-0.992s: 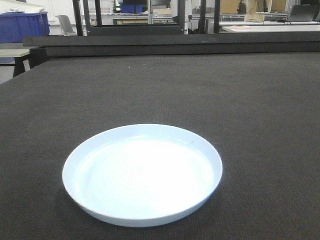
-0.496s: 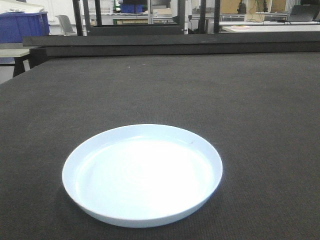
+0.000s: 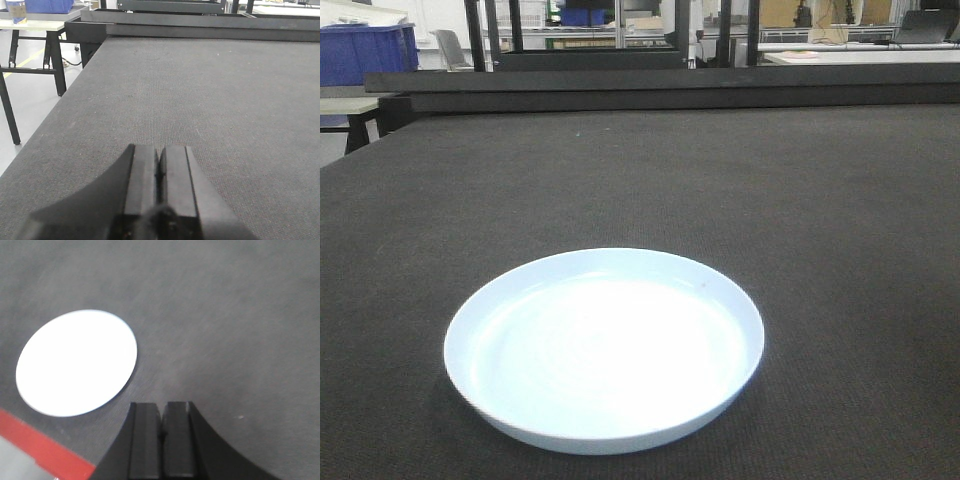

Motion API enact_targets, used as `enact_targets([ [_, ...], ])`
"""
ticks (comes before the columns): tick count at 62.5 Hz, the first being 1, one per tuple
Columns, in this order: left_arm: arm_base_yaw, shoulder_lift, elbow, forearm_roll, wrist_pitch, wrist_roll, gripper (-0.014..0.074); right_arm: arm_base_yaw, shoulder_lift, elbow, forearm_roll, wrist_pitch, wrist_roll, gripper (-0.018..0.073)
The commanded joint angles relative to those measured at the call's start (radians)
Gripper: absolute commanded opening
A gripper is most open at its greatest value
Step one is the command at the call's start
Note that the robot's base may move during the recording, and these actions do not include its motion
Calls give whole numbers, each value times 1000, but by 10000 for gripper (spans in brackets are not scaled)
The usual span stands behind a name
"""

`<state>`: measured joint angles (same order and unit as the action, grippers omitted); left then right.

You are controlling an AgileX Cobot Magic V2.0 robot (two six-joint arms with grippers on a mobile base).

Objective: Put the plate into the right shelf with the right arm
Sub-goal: 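Move the right gripper above the white plate on the table, then lower the right gripper onto the plate rim and close on it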

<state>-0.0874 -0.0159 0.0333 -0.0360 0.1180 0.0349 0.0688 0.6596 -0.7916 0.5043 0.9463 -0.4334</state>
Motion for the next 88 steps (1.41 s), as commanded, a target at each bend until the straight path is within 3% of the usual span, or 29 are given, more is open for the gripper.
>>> enact_targets([
  [1,-7,-7,8,-6,-87,-3,-47,13,77,-37,85,-38,-71,56],
  [11,-7,-7,8,-6,-87,-3,-47,106,192,-37,137,-91,-139,62],
  [16,-7,-7,8,-6,-87,-3,-47,179,242,-37,137,-151,-145,117],
  [29,-7,-7,8,-6,-87,-3,-47,390,395,-41,136,-320,-154,458],
  [38,-7,-7,8,-6,-87,-3,-47,442,524,-84,134,-356,-166,617],
  [64,-7,-7,8,-6,-87,-3,-47,442,808,-147,130,-421,-178,622],
  [88,-7,-7,8,-6,-87,-3,-47,442,896,-147,114,-441,-178,621],
])
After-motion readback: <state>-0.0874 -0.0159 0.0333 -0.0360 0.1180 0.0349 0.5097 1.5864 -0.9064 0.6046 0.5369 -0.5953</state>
